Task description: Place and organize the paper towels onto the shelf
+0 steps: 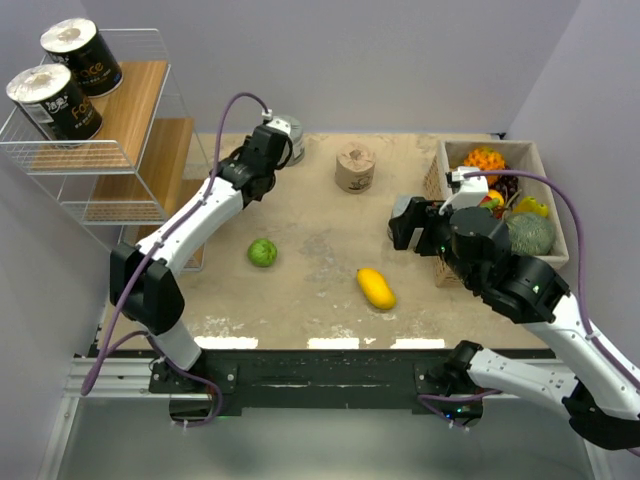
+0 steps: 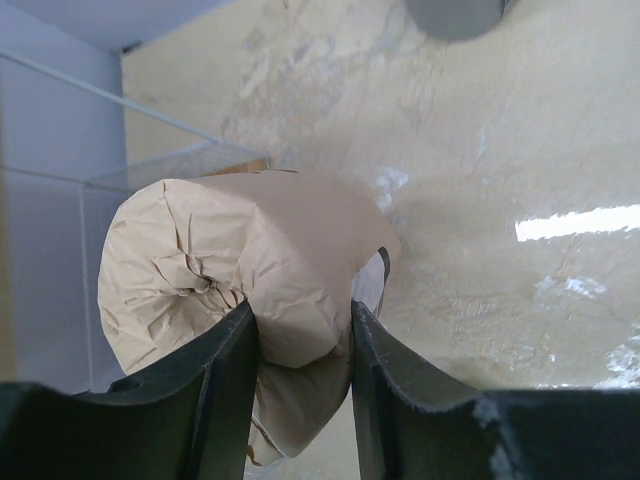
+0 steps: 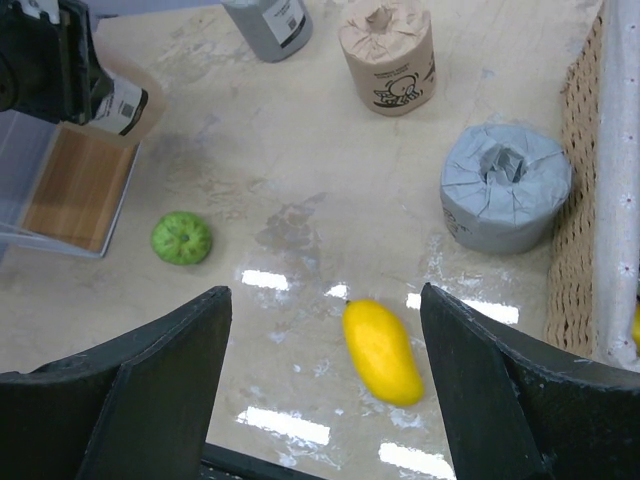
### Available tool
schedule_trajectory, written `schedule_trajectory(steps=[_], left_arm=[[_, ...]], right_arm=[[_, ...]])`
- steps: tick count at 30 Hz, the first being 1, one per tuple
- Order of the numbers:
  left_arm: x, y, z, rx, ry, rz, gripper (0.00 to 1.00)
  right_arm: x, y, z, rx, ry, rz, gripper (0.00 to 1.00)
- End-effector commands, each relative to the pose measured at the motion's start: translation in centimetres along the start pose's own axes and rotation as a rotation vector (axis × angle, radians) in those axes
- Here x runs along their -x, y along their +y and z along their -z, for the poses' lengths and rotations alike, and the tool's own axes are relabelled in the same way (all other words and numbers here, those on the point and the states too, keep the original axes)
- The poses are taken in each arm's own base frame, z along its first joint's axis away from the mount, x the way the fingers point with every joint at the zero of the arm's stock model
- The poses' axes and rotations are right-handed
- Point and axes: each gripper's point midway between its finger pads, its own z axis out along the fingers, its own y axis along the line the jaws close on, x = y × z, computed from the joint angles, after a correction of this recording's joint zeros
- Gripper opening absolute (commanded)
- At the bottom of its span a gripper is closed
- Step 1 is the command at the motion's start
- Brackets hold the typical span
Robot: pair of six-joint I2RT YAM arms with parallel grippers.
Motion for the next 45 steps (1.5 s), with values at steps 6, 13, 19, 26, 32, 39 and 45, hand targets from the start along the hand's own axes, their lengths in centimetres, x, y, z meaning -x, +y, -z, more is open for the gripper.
schedule_trajectory(steps=[6, 13, 19, 26, 32, 39, 45], left_arm=[[9.8, 7.5, 8.0, 0.113, -0.269, 0.05, 0.42], [12.8, 11.2, 8.5, 0.24, -0.294, 0.049, 0.42], [12.7, 13.0, 7.9, 0.291, -0.277, 0.038, 0.42], [11.5, 14.8, 6.8, 0.358, -0.239, 0.029, 0.41], [10.3, 15.7, 6.1, 0.414, -0.194, 0.009, 0.41], [8.8, 16.3, 5.1, 0.47, -0.135, -0.027, 0.41], [7.6, 17.5, 4.6, 0.554, -0.085, -0.063, 0.41]], right_arm=[[1.7, 0.2, 0.7, 0.005, -0.047, -0.042, 0.8], [1.1, -0.2, -0.1, -0.03, -0.031, 0.015, 0.8], [1.4, -0.6, -0.1, -0.044, -0.049, 0.023, 0.81], [0.9, -0.5, -0.6, -0.05, -0.035, 0.029, 0.8], [1.3, -0.8, 0.2, -0.04, -0.057, 0.011, 0.81], [1.7, -1.2, 0.8, -0.048, -0.065, 0.013, 0.81], [1.7, -1.2, 0.9, -0.05, -0.053, 0.018, 0.81]])
